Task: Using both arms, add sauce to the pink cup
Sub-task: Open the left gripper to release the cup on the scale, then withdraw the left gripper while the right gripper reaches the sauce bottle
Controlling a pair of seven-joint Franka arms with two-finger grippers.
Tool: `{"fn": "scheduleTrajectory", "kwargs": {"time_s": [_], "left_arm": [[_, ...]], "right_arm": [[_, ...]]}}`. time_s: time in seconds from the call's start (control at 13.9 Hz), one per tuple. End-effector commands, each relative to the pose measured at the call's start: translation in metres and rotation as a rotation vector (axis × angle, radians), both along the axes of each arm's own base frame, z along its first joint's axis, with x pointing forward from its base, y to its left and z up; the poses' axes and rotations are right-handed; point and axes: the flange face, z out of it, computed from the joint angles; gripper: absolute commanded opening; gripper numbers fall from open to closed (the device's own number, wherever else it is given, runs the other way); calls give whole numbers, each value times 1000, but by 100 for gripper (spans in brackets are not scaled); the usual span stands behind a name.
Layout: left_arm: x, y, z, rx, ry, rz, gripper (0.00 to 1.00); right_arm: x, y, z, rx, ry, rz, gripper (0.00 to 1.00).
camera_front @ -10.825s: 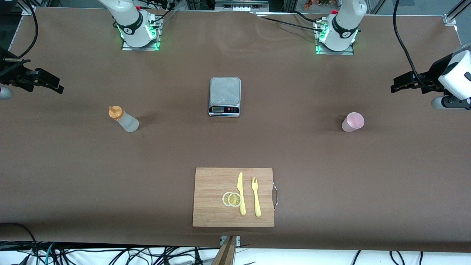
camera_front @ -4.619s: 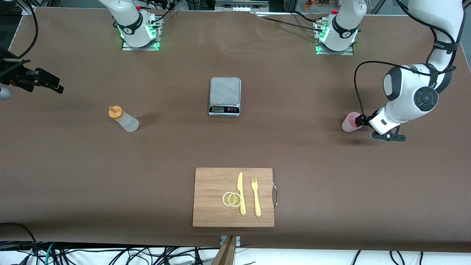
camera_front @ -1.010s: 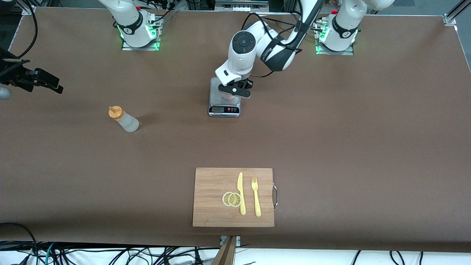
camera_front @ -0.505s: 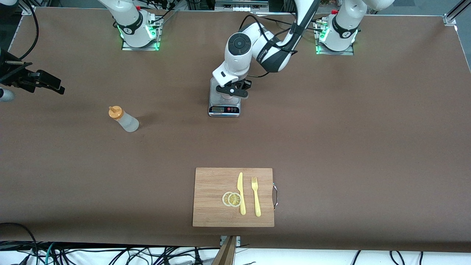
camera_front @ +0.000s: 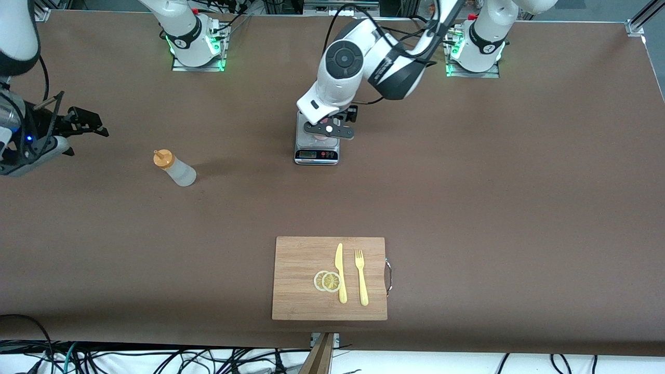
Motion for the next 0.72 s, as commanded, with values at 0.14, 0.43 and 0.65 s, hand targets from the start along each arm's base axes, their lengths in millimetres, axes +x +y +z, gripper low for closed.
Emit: {"fn": "scheduleTrajectory", "kwargs": {"time_s": [0.14, 0.43, 0.65], "left_arm": [[66, 116, 93, 1, -47, 143, 100], [112, 231, 144, 85, -68, 144, 100], [130, 322, 176, 82, -19, 130, 100]], "right_arm": [[4, -92, -107, 442, -88, 280, 100], [-14, -129, -223, 817, -194, 378, 100], [-18, -126, -273, 955, -351, 501, 100]]}}
